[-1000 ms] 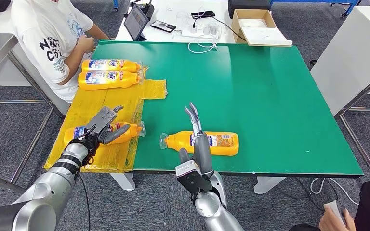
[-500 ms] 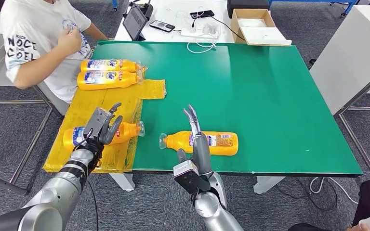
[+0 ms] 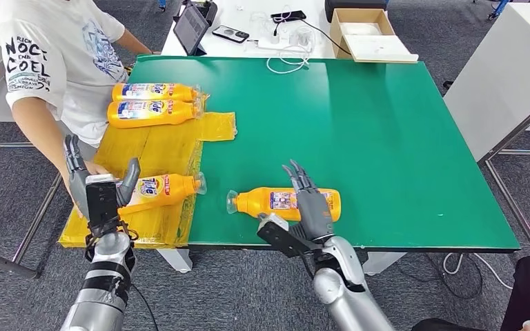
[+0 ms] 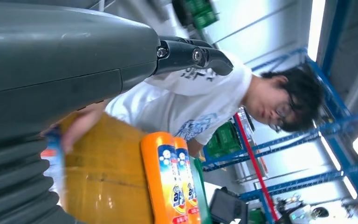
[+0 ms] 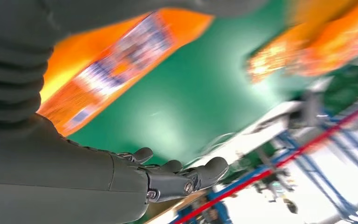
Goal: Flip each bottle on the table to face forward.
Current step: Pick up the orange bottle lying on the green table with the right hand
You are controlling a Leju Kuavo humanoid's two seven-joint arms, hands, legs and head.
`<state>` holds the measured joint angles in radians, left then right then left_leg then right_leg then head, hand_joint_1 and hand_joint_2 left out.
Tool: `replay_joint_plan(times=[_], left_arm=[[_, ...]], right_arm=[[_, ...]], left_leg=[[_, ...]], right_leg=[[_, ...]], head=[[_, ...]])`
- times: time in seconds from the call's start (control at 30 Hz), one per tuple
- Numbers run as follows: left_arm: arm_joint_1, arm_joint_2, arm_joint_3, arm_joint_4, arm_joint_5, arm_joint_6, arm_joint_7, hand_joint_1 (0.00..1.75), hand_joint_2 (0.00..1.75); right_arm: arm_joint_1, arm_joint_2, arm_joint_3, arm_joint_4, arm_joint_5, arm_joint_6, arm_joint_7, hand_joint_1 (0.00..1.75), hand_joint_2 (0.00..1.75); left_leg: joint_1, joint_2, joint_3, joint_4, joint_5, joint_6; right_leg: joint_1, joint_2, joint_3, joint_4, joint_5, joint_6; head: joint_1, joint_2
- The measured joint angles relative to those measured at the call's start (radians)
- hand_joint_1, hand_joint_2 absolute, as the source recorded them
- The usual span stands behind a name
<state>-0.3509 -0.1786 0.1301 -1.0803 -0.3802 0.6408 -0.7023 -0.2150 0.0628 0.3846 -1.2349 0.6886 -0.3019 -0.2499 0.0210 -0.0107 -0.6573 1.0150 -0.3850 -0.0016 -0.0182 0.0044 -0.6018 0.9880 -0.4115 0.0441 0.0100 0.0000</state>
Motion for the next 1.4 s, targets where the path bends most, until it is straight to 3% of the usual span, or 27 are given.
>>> replay_joint_plan(times=[0.27, 0.53, 0.77, 1.17, 1.4], left_arm=[[0.075, -0.002, -0.072, -0.099, 0.063, -0.085, 0.0, 0.0, 1.75], [0.095, -0.022, -0.099, -0.101, 0.044, -0.145, 0.0, 0.0, 1.75], [0.07, -0.035, -0.122, -0.036, 0.037, -0.159, 0.0, 0.0, 1.75], [0.015, -0.045, -0.152, 0.07, 0.044, -0.161, 0.0, 0.0, 1.75], [0.01, -0.048, -0.163, 0.093, 0.05, -0.179, 0.0, 0.0, 1.75]], right_arm=[[0.005, -0.109, -0.067, -0.037, 0.049, 0.104, 0.089, 0.0, 1.75], [-0.02, -0.179, -0.102, 0.003, 0.001, 0.261, 0.103, 0.0, 1.75], [-0.105, -0.192, -0.085, 0.189, -0.06, 0.355, 0.075, 0.0, 1.75], [-0.294, -0.184, 0.0, 0.425, -0.051, 0.341, 0.032, 0.0, 1.75], [-0.323, -0.182, 0.027, 0.454, -0.082, 0.347, -0.014, 0.0, 1.75]], left_leg=[[0.0, 0.001, -0.001, 0.0, 0.0, 0.0], [0.0, 0.001, -0.002, 0.0, 0.0, 0.0], [0.0, 0.001, -0.002, 0.0, 0.0, 0.0], [0.0, 0.001, -0.002, 0.0, 0.0, 0.0], [0.0, 0.001, -0.002, 0.0, 0.0, 0.0]], right_leg=[[0.0, 0.0, -0.002, 0.0, 0.0, 0.0], [0.0, 0.0, -0.002, 0.0, 0.0, 0.0], [0.0, 0.0, -0.002, 0.0, 0.001, 0.0], [0.0, 0.0, -0.002, 0.0, 0.001, 0.001], [0.0, 0.0, -0.002, 0.0, 0.001, 0.001]], head=[[0.0, 0.0], [0.0, 0.0], [0.0, 0.0], [0.0, 0.0], [0.0, 0.0]])
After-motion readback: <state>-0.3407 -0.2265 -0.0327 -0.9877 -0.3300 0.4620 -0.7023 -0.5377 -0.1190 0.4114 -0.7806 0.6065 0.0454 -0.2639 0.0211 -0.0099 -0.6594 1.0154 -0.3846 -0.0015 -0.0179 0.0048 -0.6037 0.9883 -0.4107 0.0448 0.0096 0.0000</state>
